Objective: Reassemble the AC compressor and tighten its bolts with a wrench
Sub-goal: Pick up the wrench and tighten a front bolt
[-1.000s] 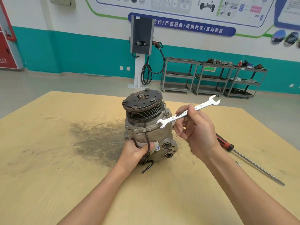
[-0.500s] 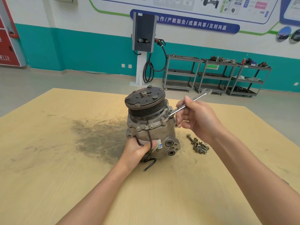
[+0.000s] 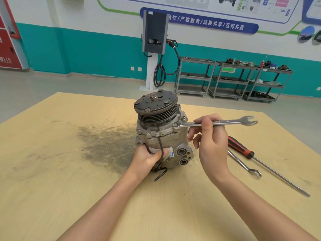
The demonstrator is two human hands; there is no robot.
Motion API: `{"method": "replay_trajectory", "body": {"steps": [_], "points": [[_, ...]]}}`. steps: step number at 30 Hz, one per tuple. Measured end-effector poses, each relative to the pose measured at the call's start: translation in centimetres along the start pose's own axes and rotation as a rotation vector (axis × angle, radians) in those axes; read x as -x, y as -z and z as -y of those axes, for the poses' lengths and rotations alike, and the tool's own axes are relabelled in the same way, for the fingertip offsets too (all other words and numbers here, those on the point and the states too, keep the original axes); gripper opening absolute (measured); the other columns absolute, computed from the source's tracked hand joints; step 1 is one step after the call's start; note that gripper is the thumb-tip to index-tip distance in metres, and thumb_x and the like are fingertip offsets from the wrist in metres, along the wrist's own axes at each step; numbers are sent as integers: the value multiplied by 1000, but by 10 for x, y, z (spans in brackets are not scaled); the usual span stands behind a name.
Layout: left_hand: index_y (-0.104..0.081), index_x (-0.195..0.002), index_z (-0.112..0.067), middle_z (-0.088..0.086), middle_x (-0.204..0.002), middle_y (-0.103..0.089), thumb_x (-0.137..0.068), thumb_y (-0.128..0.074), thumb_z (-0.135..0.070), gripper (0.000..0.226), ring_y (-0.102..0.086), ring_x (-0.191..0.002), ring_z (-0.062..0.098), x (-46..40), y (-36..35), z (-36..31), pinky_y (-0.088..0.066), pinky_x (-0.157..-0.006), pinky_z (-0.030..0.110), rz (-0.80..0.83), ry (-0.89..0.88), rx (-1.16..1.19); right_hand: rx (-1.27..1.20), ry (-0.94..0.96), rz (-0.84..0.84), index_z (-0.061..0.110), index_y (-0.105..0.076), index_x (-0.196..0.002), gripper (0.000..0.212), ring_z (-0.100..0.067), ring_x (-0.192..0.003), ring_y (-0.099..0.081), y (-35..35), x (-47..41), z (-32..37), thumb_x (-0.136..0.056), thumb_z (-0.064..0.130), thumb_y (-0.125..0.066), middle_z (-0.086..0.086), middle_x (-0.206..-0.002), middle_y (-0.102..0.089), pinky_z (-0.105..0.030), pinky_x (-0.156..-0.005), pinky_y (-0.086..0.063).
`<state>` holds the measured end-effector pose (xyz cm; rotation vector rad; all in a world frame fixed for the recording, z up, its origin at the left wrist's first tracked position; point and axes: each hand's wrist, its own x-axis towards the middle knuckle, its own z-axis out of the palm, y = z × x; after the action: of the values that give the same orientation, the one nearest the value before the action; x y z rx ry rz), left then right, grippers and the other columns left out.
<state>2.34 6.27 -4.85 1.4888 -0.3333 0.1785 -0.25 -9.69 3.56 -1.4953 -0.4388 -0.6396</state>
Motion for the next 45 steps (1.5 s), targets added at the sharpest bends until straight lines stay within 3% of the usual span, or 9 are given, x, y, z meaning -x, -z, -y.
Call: {"method": "replay_trajectory", "body": {"steps": [5,11,18,22,35,45], "points": [[-68,-106,-22,-20,-102,-74,-79,-65,-27,28,-66,-104,-1,0,1,0,-47,-85,11,4,12,-5,169,167,61,19,-52,-88,15,-3,-49,-51,3,2,4,-99,23,-43,-3,-64,-61,-13,-54,-35],[-68,-100,-28,-24,-98,-73,-77,-66,-26,23,-66,-99,-5,0,1,0,-46,-81,7,-4,20,-13,142,227,38,21,-52,-85,22,-10,-53,-57,4,-19,22,-102,21,-38,-5,-61,-61,-13,-52,-38],[-68,-101,-24,-23,-98,-74,-78,-65,-23,24,-66,-100,-4,0,0,-2,-46,-84,9,3,-5,-5,-13,-174,-25,12,-55,-79,39,-15,-47,-50,19,-53,15,-107,24,-31,0,-51,-57,-23,-41,-33],[-68,-103,-21,-22,-99,-74,-78,-64,-22,26,-66,-102,-3,0,-1,-3,-46,-85,9,15,-7,4,-112,-283,2,11,-55,-81,39,-16,-48,-51,22,-59,11,-107,27,-32,-5,-53,-57,-24,-42,-32],[-69,-100,-16,-20,-94,-74,-78,-64,-22,23,-66,-98,-3,1,-1,-2,-46,-84,10,29,-5,11,-161,-255,167,6,-54,-82,36,-18,-47,-51,9,-42,16,-106,23,-32,-8,-55,-58,-20,-39,-36],[-68,-105,-19,-17,-101,-74,-78,-65,-23,28,-66,-105,2,1,-1,-4,-47,-90,15,27,3,33,-225,-137,0,8,-51,-87,28,-22,-54,-61,2,-3,6,-102,29,-41,-9,-62,-65,-21,-45,-43]]}}
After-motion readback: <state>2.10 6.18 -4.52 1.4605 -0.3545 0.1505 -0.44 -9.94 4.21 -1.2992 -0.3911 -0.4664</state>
